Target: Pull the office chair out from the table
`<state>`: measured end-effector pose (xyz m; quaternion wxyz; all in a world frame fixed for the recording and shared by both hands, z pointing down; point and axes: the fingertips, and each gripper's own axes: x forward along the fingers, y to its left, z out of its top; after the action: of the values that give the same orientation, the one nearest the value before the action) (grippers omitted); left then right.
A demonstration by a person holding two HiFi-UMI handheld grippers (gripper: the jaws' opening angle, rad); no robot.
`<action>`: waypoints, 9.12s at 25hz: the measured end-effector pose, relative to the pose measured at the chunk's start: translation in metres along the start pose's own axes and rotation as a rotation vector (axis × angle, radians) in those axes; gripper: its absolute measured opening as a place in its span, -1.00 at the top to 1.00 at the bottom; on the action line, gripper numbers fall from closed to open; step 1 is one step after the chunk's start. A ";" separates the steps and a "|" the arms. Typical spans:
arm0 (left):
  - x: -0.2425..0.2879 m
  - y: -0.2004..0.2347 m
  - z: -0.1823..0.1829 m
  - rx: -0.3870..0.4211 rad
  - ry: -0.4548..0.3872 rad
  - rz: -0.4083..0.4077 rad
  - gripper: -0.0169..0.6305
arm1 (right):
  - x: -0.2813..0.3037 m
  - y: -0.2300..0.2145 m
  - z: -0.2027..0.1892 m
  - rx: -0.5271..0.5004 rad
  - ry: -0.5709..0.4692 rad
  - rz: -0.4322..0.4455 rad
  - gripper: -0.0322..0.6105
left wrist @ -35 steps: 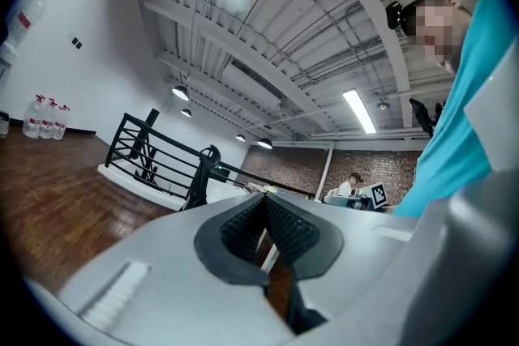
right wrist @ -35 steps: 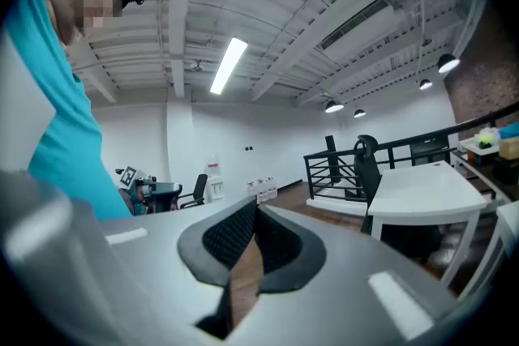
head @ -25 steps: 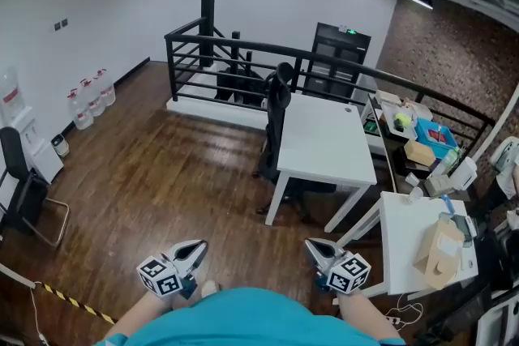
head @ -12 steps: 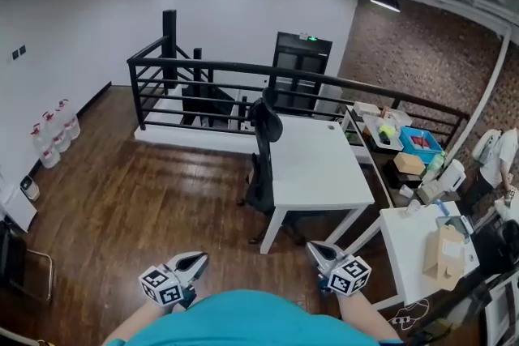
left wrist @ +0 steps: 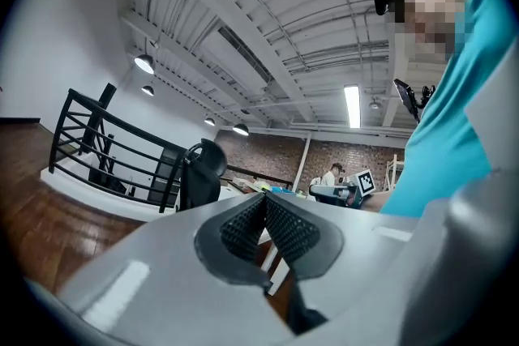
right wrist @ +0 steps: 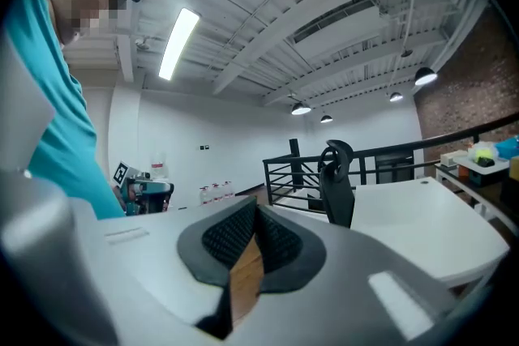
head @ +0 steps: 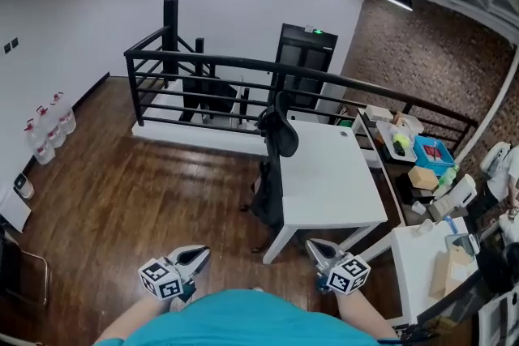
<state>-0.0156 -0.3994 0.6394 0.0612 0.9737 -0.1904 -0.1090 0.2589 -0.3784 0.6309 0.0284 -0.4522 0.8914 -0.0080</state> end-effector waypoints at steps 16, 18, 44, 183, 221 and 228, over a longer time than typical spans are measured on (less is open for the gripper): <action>0.247 0.163 -0.008 0.009 0.036 0.212 0.87 | 0.143 -0.303 0.036 -0.090 -0.052 0.192 0.87; 0.258 0.182 -0.007 0.016 0.059 0.195 0.85 | 0.157 -0.317 0.036 -0.090 -0.052 0.178 0.84; 0.424 0.434 -0.008 0.174 0.363 -0.245 0.05 | 0.320 -0.391 0.010 -0.230 0.101 -0.196 0.16; -0.150 0.956 0.219 0.259 0.254 -0.058 0.00 | 1.010 0.136 -0.040 -0.282 0.163 0.237 0.42; -0.035 0.400 0.179 0.199 -0.019 0.186 0.88 | 0.475 -0.032 -0.019 -0.064 0.039 0.297 0.89; -0.072 0.295 0.171 0.134 -0.017 0.144 0.88 | 0.388 0.038 -0.030 -0.079 0.067 0.302 0.89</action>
<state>-0.2267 -0.6562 0.5353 0.0020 0.9585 -0.2674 -0.0994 -0.0022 -0.6686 0.6423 -0.0183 -0.3134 0.9493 0.0164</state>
